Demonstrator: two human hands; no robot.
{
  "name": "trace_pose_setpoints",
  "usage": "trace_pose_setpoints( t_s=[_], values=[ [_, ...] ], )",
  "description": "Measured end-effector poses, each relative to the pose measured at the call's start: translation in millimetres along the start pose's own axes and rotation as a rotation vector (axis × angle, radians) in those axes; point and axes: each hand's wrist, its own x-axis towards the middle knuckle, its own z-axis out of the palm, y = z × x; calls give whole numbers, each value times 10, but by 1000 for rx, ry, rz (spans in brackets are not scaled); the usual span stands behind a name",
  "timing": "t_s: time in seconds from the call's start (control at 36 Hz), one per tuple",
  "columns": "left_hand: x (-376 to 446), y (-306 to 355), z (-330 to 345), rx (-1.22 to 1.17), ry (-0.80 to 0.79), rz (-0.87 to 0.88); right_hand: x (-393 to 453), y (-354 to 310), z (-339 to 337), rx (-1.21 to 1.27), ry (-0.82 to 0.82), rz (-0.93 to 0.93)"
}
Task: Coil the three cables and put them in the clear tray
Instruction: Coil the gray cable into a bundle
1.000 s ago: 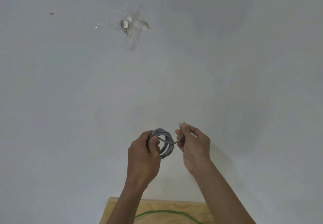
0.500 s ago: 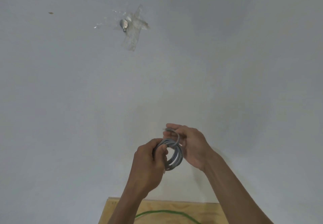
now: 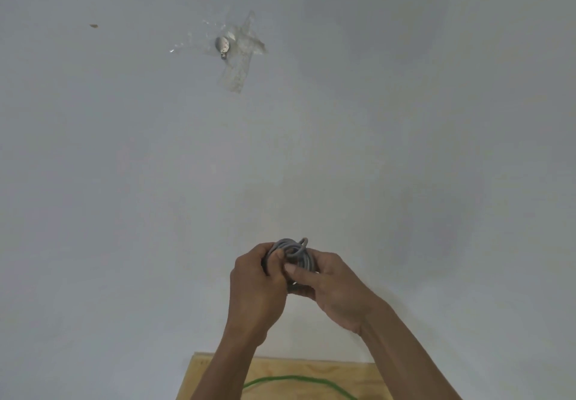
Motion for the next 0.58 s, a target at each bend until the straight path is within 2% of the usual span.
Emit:
trace_pose_setpoints(
  t_s=[0.17, 0.31, 0.42, 0.53, 0.58],
  values=[
    [-3, 0, 12, 64, 13, 2, -15, 72, 79, 43, 151, -40],
    [5, -14, -14, 66, 0, -11, -20, 54, 85, 236, 138, 21],
    [11, -45, -29, 59, -5, -26, -52, 78, 44, 372, 59, 12],
    [15, -68, -32, 50, 10, -36, -111, 124, 58, 259, 4, -115],
    [34, -74, -30, 23, -20, -54, -123, 134, 101, 116, 80, -194]
  ],
)
